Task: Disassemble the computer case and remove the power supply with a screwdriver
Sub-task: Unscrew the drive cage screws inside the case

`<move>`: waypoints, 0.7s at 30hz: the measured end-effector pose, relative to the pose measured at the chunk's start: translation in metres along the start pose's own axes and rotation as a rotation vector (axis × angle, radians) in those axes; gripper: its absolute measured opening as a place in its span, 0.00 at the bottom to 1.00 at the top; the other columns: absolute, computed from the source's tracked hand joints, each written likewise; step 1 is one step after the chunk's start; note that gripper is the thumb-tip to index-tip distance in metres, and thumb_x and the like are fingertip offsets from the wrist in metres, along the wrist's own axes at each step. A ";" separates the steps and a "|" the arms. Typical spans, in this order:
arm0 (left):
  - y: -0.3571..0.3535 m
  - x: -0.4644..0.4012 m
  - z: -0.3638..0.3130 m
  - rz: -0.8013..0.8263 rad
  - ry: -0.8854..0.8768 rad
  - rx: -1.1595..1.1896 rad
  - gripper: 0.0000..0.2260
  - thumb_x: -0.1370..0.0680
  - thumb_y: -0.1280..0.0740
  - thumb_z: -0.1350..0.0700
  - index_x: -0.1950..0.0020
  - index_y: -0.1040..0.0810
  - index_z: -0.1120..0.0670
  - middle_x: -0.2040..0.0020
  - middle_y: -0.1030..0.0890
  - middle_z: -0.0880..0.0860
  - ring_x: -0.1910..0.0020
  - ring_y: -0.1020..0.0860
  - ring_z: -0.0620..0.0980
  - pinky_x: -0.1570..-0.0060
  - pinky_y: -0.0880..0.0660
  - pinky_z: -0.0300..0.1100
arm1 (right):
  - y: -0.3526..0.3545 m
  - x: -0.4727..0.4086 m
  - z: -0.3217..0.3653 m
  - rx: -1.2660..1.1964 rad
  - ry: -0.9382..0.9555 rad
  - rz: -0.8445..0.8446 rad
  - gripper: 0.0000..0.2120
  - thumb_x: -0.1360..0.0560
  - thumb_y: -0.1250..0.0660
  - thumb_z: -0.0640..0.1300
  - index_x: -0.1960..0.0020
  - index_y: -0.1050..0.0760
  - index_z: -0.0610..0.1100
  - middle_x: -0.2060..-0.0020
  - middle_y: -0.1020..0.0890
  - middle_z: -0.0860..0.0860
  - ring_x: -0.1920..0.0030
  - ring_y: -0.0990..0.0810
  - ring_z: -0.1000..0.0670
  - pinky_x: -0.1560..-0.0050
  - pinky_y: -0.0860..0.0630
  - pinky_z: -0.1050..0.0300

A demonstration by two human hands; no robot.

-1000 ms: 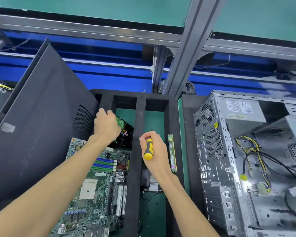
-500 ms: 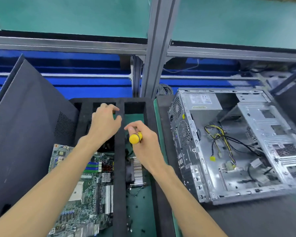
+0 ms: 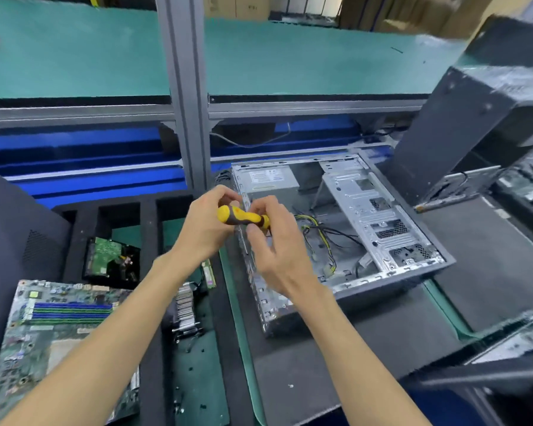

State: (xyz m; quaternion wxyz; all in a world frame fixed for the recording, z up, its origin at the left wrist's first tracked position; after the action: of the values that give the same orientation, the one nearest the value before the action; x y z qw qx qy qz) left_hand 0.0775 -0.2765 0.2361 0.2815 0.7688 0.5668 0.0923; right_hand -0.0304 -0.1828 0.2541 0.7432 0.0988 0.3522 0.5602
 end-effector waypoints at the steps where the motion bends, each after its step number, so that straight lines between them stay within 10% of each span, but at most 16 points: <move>1: -0.008 0.002 -0.010 -0.015 -0.007 0.008 0.04 0.21 0.34 0.61 0.49 0.20 0.56 0.57 0.18 0.54 0.59 0.22 0.51 0.64 0.30 0.34 | 0.014 0.005 -0.004 0.000 -0.008 -0.008 0.13 0.23 0.45 0.52 0.47 0.29 0.45 0.58 0.26 0.50 0.56 0.30 0.47 0.51 0.30 0.44; 8: -0.084 0.040 -0.070 -0.019 0.042 0.163 0.06 0.18 0.37 0.61 0.49 0.20 0.56 0.56 0.17 0.56 0.54 0.18 0.56 0.51 0.21 0.57 | 0.105 0.060 -0.049 0.046 -0.004 0.026 0.09 0.27 0.42 0.50 0.49 0.31 0.48 0.59 0.28 0.50 0.55 0.31 0.46 0.52 0.30 0.46; 21: -0.185 0.122 -0.118 -0.153 0.097 -0.004 0.09 0.22 0.36 0.65 0.54 0.20 0.52 0.57 0.18 0.50 0.57 0.23 0.46 0.60 0.32 0.27 | 0.177 0.188 -0.159 0.193 -0.051 0.196 0.10 0.28 0.37 0.51 0.48 0.29 0.49 0.56 0.27 0.57 0.54 0.34 0.53 0.47 0.35 0.53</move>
State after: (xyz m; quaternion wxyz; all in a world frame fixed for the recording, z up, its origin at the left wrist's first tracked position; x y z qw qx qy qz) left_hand -0.0867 -0.0886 0.2127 0.2616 0.7173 0.6366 0.1089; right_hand -0.2430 0.0095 0.1555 0.6806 0.2179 0.3741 0.5911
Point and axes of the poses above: each hand's wrist, its own x-axis away from the middle knuckle, its own y-axis out of the back of the hand, z = x × y, the point moved 7 cm from there along -x, towards the middle knuckle
